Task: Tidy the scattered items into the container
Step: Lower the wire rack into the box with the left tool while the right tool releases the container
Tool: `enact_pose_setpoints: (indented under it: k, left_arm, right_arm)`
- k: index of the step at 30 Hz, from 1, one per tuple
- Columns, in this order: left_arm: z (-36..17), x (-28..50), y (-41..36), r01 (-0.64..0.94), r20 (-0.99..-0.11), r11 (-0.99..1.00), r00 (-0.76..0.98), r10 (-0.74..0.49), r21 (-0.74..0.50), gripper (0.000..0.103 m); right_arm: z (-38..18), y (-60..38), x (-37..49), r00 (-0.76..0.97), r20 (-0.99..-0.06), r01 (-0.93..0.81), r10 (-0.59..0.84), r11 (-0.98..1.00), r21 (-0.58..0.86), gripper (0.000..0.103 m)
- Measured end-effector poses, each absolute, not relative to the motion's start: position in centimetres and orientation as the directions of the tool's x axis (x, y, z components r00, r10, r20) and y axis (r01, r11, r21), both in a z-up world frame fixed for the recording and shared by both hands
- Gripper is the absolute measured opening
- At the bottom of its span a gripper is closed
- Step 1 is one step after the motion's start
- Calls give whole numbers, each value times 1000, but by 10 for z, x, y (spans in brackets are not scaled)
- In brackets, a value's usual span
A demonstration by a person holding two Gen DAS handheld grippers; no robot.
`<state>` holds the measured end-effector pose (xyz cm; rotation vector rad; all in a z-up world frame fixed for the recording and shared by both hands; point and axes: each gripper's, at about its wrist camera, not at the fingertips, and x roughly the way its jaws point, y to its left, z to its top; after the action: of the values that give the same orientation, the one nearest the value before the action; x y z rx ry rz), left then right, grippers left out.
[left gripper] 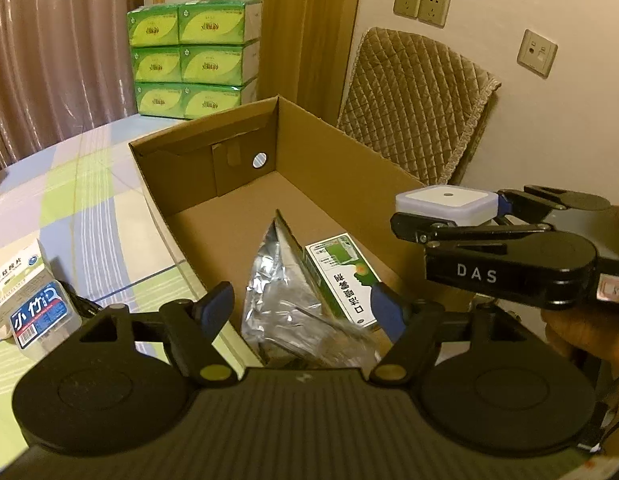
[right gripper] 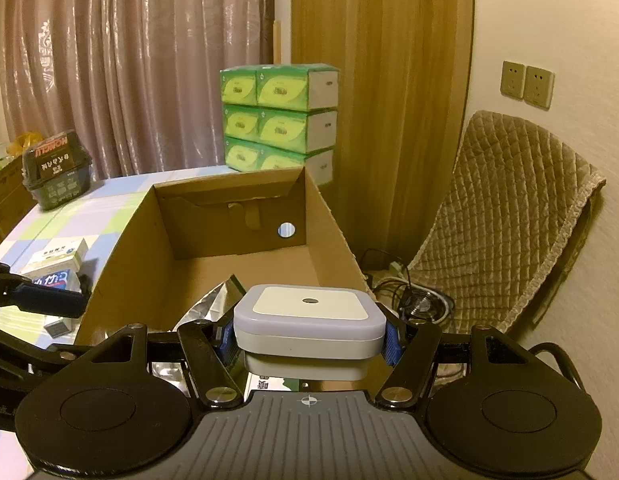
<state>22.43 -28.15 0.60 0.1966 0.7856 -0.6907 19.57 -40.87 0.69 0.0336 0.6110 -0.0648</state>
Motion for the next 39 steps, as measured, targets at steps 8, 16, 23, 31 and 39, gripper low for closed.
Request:
enact_pose_setpoints:
  k: [8,16,23,31,39]
  left_arm:
    - [10,220,-271,622,-702,777,513,-494,-92,71]
    - [13,216,-264,614,-698,784,521,-491,-94,71]
    - [11,213,-256,606,-702,790,523,-484,-94,71]
    - [11,212,-249,594,-703,799,528,-476,-94,71]
    - [11,209,-242,585,-703,805,531,-473,-100,72]
  right_arm:
    - [5,-406,194,816,-576,62,-40,998,19,62]
    - [7,-400,193,818,-574,49,-30,999,18,62]
    - [8,-393,193,819,-573,37,-19,999,19,62]
    - [9,-387,194,819,-574,16,-5,1000,15,74]
    - [9,-386,190,817,-577,21,-7,1000,17,77]
